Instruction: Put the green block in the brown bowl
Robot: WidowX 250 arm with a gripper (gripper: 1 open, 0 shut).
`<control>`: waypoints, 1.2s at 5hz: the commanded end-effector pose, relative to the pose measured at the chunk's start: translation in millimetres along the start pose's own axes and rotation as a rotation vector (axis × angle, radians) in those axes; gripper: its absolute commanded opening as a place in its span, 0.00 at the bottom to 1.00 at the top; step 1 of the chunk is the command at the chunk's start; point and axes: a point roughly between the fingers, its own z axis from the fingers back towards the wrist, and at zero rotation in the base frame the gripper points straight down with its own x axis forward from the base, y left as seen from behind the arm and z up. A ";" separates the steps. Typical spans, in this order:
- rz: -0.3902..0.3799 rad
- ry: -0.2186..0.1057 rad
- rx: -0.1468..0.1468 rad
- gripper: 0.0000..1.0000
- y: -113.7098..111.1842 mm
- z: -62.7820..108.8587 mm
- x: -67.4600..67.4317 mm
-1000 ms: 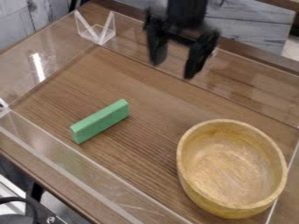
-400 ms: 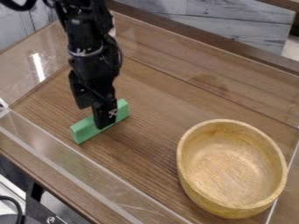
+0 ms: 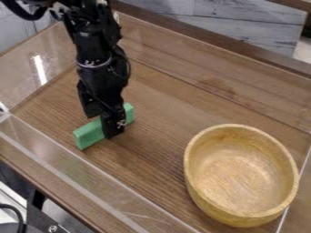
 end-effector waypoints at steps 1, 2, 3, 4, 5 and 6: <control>0.001 -0.026 0.015 1.00 2.9 1.8 8.5; 0.006 -0.027 0.011 1.00 3.4 -2.8 11.1; 0.016 -0.028 0.004 1.00 4.1 -5.6 13.1; 0.025 -0.027 -0.004 1.00 4.6 -7.5 14.5; 0.035 -0.025 -0.013 1.00 4.8 -9.0 15.4; 0.044 -0.023 -0.023 0.00 4.7 -10.4 15.9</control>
